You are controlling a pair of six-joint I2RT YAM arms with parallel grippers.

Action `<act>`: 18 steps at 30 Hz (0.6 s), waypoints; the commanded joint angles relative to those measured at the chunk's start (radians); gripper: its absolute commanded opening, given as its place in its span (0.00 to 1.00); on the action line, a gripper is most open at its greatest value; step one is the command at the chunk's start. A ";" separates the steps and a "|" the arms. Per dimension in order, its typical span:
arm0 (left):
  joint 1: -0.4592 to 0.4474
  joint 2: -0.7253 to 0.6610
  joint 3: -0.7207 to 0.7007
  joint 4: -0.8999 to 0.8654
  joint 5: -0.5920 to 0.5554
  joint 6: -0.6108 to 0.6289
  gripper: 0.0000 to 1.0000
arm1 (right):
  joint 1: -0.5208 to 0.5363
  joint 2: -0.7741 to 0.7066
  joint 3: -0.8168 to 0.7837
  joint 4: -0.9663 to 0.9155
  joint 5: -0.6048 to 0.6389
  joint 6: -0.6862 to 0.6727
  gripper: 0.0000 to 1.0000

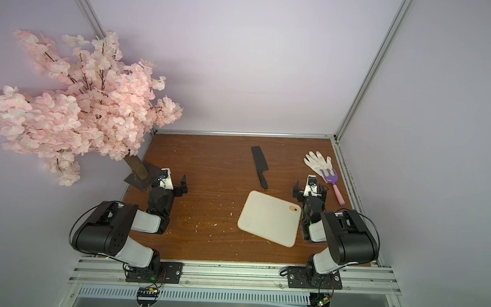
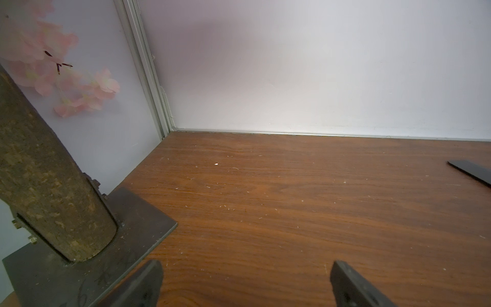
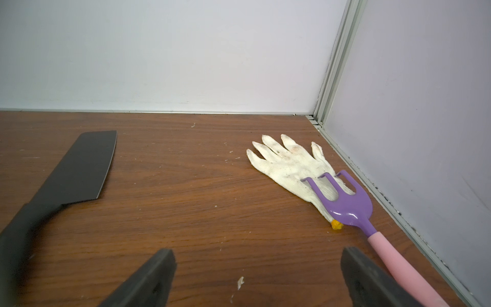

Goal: Align the knife with the edge of the cutting board
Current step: Adjust the work surface at the center of the board.

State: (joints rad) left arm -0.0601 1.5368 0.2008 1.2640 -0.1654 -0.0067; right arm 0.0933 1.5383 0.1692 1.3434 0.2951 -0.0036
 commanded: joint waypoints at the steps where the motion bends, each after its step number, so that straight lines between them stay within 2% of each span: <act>1: 0.007 0.000 0.016 0.005 -0.009 -0.008 0.99 | -0.003 0.003 0.023 0.022 0.006 0.020 0.99; 9: 0.024 -0.007 0.018 -0.012 0.030 -0.016 0.99 | -0.003 0.000 0.021 0.027 0.009 0.019 0.99; 10: 0.017 -0.014 0.018 -0.012 -0.016 -0.020 0.99 | 0.004 -0.016 0.021 0.025 0.055 0.031 0.99; 12: 0.014 -0.052 0.023 -0.055 -0.094 -0.048 0.99 | -0.002 -0.051 0.025 -0.046 0.052 0.039 1.00; 16: 0.010 -0.137 0.120 -0.281 -0.211 -0.084 0.99 | 0.003 -0.033 -0.011 0.056 0.053 0.027 0.99; 18: -0.024 -0.171 0.169 -0.370 -0.304 -0.084 0.99 | 0.004 -0.058 -0.030 0.082 0.042 0.019 0.99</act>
State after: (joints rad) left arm -0.0628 1.4082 0.3080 1.0466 -0.3305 -0.0673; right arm 0.0937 1.5150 0.1604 1.3502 0.3244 0.0082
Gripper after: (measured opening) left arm 0.989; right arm 0.994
